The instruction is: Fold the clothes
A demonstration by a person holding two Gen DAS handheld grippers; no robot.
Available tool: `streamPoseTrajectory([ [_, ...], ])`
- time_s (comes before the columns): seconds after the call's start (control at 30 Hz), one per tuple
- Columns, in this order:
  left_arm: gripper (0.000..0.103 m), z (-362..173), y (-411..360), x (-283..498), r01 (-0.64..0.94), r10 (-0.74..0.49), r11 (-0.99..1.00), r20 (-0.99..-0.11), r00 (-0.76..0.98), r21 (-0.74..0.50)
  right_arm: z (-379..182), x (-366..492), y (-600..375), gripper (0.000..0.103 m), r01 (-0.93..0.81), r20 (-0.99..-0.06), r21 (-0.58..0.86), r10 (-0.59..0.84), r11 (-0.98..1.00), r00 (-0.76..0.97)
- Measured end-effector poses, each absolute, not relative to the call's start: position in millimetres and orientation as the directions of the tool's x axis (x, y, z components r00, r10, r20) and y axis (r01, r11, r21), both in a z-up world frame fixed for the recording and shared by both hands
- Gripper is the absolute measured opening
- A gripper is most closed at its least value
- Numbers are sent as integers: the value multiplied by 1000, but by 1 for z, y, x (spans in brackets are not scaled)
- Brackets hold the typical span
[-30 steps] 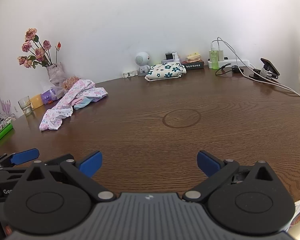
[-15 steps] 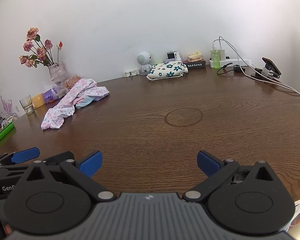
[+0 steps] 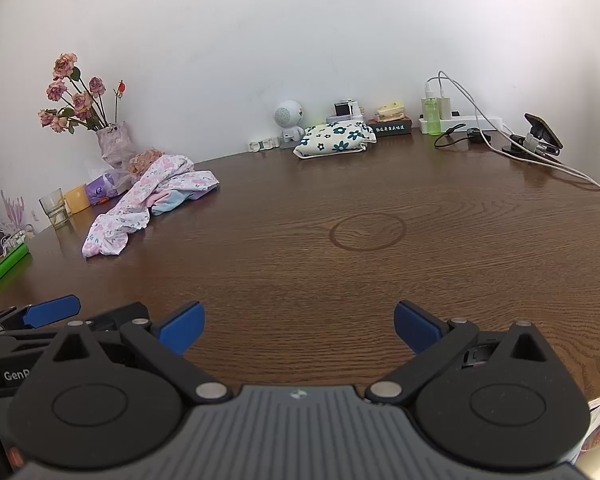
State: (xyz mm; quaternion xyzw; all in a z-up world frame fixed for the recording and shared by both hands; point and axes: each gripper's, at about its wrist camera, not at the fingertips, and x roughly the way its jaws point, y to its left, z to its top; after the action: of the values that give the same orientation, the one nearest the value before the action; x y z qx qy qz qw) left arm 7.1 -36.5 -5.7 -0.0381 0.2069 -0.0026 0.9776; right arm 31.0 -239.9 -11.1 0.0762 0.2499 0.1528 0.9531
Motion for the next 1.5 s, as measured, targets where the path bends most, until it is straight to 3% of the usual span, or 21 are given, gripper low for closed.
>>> streamPoseTrajectory([
  [1.5,103,-3,-30,8,-35,-3,996,-411,911,-84,-11,31,-242,103,-246,-455,223,324,943,830],
])
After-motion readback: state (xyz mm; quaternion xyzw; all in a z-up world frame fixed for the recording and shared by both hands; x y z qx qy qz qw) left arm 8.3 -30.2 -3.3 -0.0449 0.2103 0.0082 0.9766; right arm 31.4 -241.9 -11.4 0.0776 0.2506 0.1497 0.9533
